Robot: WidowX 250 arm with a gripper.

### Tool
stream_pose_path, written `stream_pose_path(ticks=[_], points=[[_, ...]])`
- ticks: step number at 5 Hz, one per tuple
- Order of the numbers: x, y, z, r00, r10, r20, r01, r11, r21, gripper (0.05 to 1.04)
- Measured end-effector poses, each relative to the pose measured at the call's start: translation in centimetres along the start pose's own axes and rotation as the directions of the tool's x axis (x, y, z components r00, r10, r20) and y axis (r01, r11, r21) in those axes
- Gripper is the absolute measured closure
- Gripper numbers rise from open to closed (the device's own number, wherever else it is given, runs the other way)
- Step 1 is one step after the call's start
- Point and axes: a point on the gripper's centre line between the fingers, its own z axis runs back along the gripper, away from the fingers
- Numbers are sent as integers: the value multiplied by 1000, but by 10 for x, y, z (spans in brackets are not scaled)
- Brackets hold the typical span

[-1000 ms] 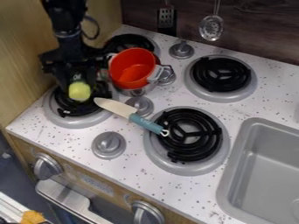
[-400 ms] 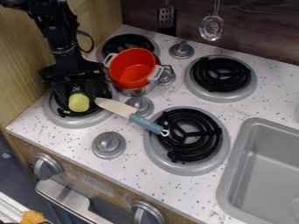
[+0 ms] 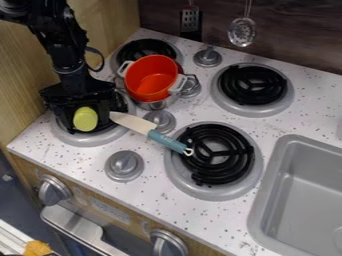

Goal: Take the object in the red pot and put it on the lower left burner

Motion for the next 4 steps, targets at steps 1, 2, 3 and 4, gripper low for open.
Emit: stream_pose_path(ticks=[1,2,3,4], points=[[0,2,0,1000,11,-3,-11,1000,10,83],[-3,4,2,999,19,-26,-18,999,30,83],[1,0,18,999,37,-25,-35,998,53,83],[2,-12,37,995,84,-58,-79,993,86,83]])
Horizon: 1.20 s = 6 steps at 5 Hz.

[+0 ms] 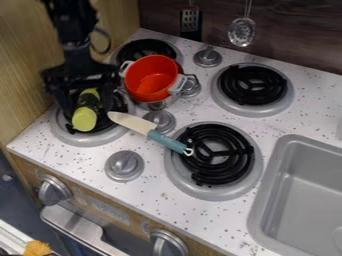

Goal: Take the object in the red pot and put it on the lower left burner

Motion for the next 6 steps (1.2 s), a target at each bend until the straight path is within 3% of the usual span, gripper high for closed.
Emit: stream_pose_path(ticks=[1,2,4,5,6], points=[[-4,-7,18,999,42,-13,-41,999,28,83],[-2,-17,33,996,84,36,-83,996,-28,83],[-10,-54,37,987,-112,115,121,990,-73,83],[-27,-82,44,982,-132,136,144,986,-83,83],[-45,-94,46,990,-113,89,119,991,-64,83]])
